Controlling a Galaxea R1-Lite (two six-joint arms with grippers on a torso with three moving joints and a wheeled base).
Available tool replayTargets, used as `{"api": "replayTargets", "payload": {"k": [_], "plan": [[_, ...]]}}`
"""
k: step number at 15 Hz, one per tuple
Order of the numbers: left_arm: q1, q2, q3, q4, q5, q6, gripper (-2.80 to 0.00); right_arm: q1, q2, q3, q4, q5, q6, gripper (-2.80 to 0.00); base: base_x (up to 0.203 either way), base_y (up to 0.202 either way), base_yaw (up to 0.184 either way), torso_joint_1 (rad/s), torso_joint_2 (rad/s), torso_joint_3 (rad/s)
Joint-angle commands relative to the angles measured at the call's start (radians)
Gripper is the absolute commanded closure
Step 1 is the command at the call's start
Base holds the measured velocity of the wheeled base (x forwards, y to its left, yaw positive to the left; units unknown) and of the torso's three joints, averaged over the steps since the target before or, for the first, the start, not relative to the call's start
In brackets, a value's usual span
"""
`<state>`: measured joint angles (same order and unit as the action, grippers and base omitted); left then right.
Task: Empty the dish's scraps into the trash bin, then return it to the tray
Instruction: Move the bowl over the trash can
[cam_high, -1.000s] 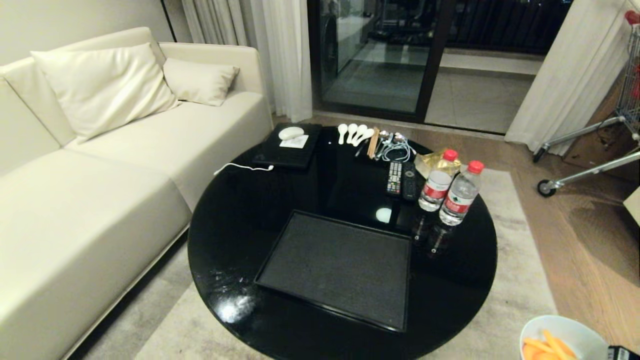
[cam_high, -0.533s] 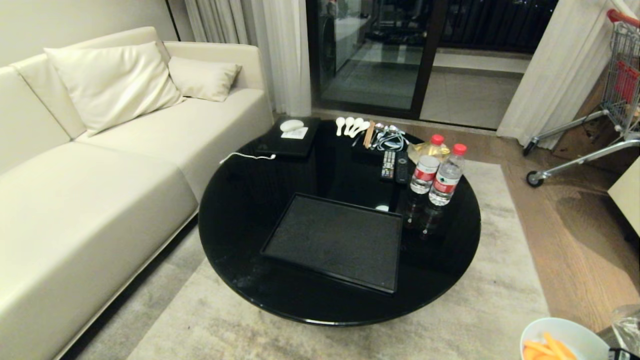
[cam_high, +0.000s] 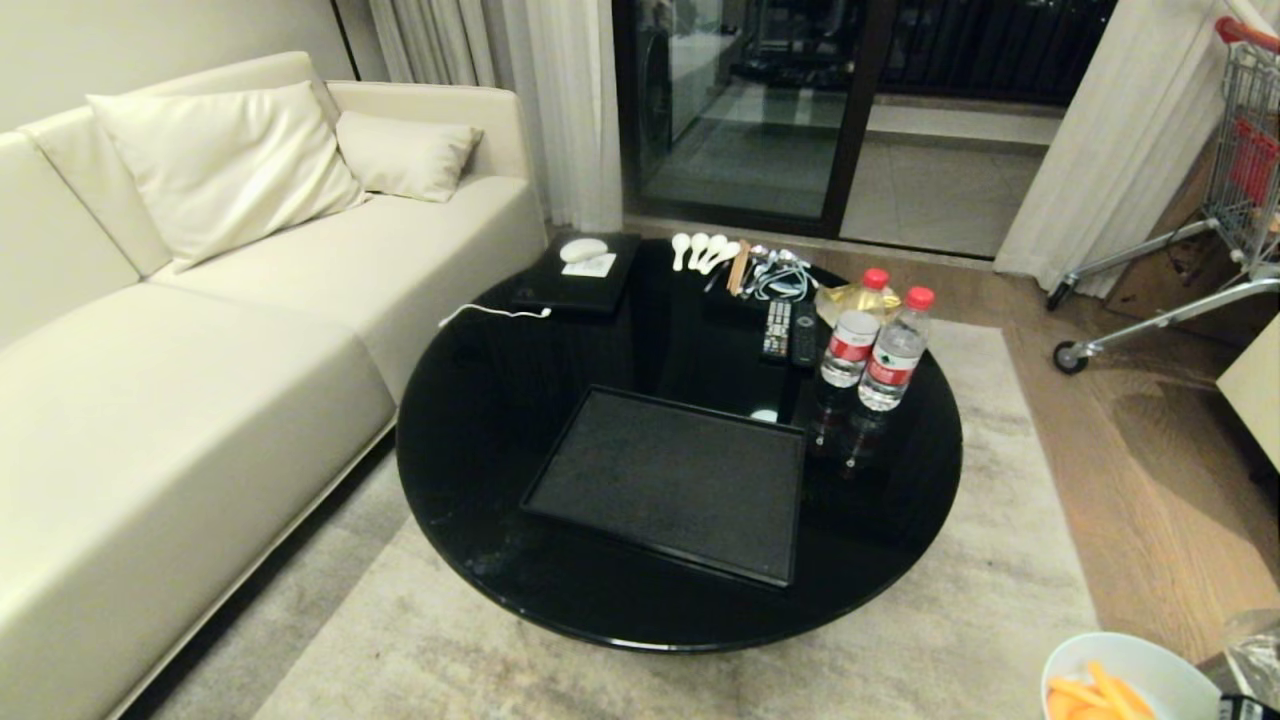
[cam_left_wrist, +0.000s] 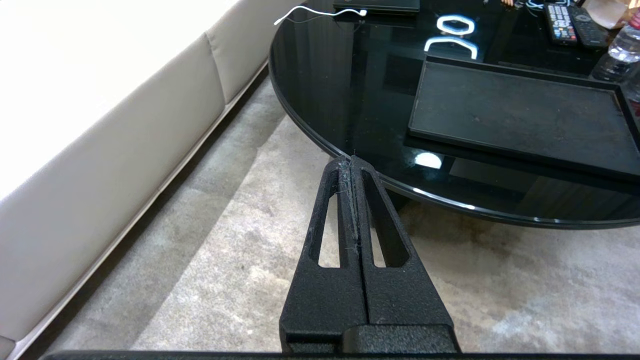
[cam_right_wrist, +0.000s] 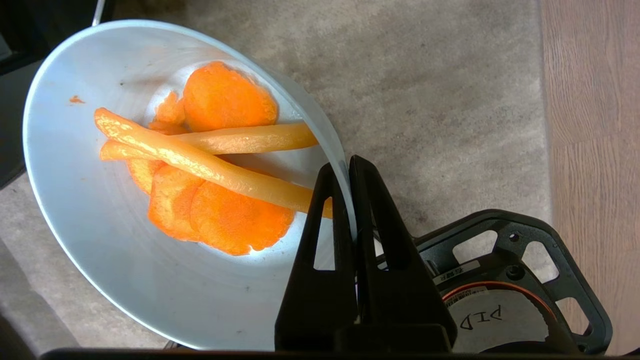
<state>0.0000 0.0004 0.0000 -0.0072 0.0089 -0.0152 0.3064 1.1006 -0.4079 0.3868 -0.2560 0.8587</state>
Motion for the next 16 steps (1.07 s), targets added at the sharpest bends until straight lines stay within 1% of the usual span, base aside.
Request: {"api": "replayTargets", "payload": {"k": [1, 10, 16], "plan": [[0.0, 0.0, 0.0, 0.0, 0.0, 0.0, 0.0, 0.002, -0.024, 0.0, 0.004, -0.002, 0.002, 0.0, 0.0, 0.0, 0.0, 0.0, 0.0, 0.0], [0.0, 0.0, 0.0, 0.0, 0.0, 0.0, 0.0, 0.003, -0.031, 0.014, 0.004, 0.001, 0.006, 0.0, 0.0, 0.0, 0.0, 0.0, 0.0, 0.0], [0.0, 0.0, 0.0, 0.0, 0.0, 0.0, 0.0, 0.019, -0.024, 0.006, 0.0, 0.001, 0.006, 0.0, 0.0, 0.0, 0.0, 0.0, 0.0, 0.0]]}}
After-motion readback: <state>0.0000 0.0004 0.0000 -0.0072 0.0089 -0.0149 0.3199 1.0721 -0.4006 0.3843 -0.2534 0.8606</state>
